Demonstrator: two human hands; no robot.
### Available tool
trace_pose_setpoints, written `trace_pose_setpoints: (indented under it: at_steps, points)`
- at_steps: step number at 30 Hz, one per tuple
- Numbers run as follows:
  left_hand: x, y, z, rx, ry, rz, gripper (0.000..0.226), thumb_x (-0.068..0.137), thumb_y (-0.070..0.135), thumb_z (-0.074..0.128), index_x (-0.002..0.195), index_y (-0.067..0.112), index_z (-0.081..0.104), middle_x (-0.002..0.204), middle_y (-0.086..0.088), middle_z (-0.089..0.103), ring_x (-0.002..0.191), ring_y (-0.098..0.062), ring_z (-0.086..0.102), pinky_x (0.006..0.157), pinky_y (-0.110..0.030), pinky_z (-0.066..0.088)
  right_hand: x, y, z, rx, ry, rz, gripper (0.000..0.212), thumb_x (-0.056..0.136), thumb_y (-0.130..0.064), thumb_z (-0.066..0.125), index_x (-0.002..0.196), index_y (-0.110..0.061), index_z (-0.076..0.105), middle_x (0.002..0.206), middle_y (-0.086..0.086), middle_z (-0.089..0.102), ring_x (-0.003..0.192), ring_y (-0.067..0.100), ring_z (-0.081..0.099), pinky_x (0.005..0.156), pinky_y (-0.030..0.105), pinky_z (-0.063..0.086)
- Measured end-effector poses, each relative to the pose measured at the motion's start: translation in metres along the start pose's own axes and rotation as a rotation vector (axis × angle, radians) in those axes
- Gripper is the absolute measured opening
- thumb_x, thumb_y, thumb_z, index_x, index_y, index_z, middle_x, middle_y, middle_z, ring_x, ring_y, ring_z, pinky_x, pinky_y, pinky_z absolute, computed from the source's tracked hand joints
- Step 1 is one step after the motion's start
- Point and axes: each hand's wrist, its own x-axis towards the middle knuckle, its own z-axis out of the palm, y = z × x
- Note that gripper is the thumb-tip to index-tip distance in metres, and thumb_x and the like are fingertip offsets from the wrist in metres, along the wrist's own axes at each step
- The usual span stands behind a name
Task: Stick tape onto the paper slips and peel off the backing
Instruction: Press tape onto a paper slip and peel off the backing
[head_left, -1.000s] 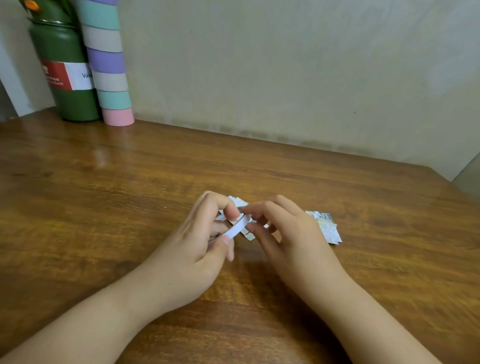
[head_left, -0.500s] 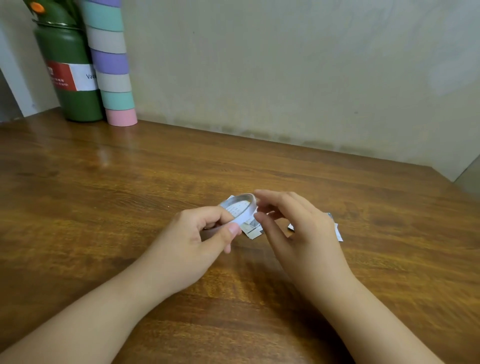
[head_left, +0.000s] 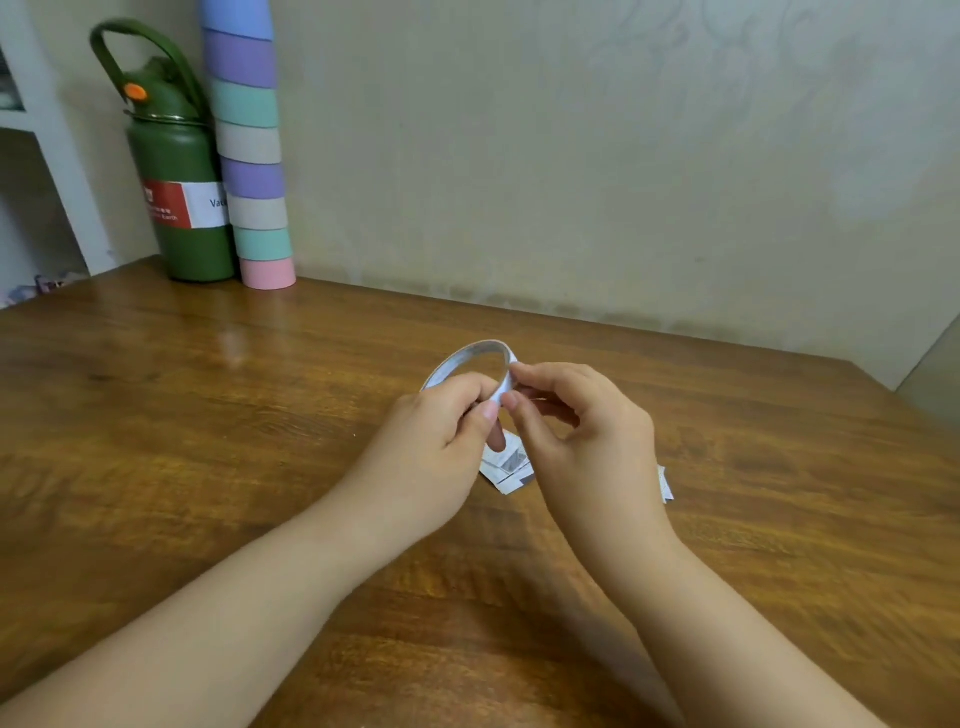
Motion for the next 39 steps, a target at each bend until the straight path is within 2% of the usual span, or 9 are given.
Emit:
trace_pose_setpoints:
  at_steps: [5,9,14,16,19,23,27,31,39]
  points:
    - [0.007,-0.008,0.009,-0.013,0.031,-0.012,0.030,0.097,0.014,0.044,0.070,0.019,0.055,0.060,0.026,0.055,0.056,-0.002,0.047,0.051,-0.012,0.033,0.003,0.007,0.009,0.045,0.024,0.097,0.016,0.082,-0.011,0.070,0.091,-0.024,0.068,0.090,-0.016,0.064,0.086,0.007,0.063,0.079,0.029,0.052]
    - [0.001,-0.019,0.014,-0.035,0.041,-0.038,0.032,0.096,0.012,0.046,0.066,0.021,0.051,0.056,0.019,0.051,0.054,-0.003,0.045,0.051,-0.013,0.032,-0.002,0.012,0.011,0.035,-0.047,0.124,0.014,0.081,-0.013,0.072,0.086,-0.025,0.065,0.090,-0.017,0.064,0.091,0.003,0.060,0.082,0.025,0.049]
    - [-0.004,-0.019,0.010,-0.107,0.029,-0.053,0.030,0.094,0.014,0.048,0.066,0.018,0.055,0.057,0.005,0.051,0.051,-0.004,0.042,0.050,-0.015,0.032,-0.007,0.009,0.006,0.107,-0.086,0.167,0.018,0.079,-0.013,0.074,0.086,-0.026,0.064,0.088,-0.017,0.066,0.091,0.006,0.063,0.085,0.032,0.051]
    - [-0.004,-0.019,0.010,-0.138,0.030,-0.054,0.029,0.095,0.014,0.048,0.068,0.020,0.057,0.060,-0.004,0.052,0.051,-0.005,0.040,0.050,-0.018,0.032,-0.008,0.007,0.005,0.129,-0.094,0.157,0.024,0.078,-0.012,0.075,0.092,-0.027,0.062,0.090,-0.017,0.066,0.092,0.007,0.063,0.084,0.031,0.052]
    - [-0.004,-0.020,0.009,-0.140,0.042,-0.052,0.032,0.094,0.014,0.048,0.065,0.025,0.054,0.055,0.003,0.047,0.050,-0.005,0.039,0.048,-0.017,0.030,-0.008,0.009,0.003,0.157,-0.099,0.152,0.039,0.080,-0.013,0.075,0.108,-0.032,0.054,0.092,-0.014,0.065,0.094,0.006,0.063,0.084,0.023,0.050]
    - [-0.005,-0.022,0.010,-0.123,0.015,-0.033,0.026,0.096,0.019,0.047,0.073,0.021,0.060,0.061,-0.010,0.051,0.050,-0.009,0.039,0.048,-0.021,0.029,-0.009,0.013,0.009,-0.008,-0.123,0.004,0.036,0.086,-0.023,0.062,0.122,-0.023,0.059,0.100,-0.012,0.058,0.098,0.000,0.055,0.085,0.016,0.046]
    - [-0.005,-0.024,0.011,-0.120,0.015,-0.022,0.025,0.088,0.029,0.043,0.073,0.018,0.059,0.062,-0.013,0.051,0.049,-0.006,0.036,0.047,-0.021,0.028,-0.009,0.015,0.009,-0.042,-0.051,-0.049,0.020,0.083,-0.019,0.066,0.103,-0.020,0.070,0.093,-0.010,0.061,0.089,0.001,0.058,0.079,0.020,0.048]
    - [-0.006,-0.024,0.011,-0.127,0.027,-0.029,0.022,0.087,0.029,0.044,0.075,0.023,0.062,0.061,-0.009,0.051,0.049,-0.005,0.039,0.048,-0.020,0.029,-0.009,0.014,0.005,-0.067,-0.028,-0.087,0.009,0.078,-0.011,0.074,0.085,-0.017,0.071,0.086,-0.008,0.065,0.084,0.002,0.059,0.075,0.016,0.047]
    - [-0.006,-0.023,0.011,-0.040,0.104,-0.005,0.023,0.086,0.026,0.050,0.071,0.016,0.066,0.051,0.010,0.044,0.048,-0.004,0.042,0.045,-0.014,0.029,-0.006,0.011,0.000,0.010,-0.141,-0.027,0.002,0.077,-0.022,0.070,0.075,-0.022,0.069,0.077,-0.009,0.060,0.079,0.003,0.054,0.072,0.011,0.040]
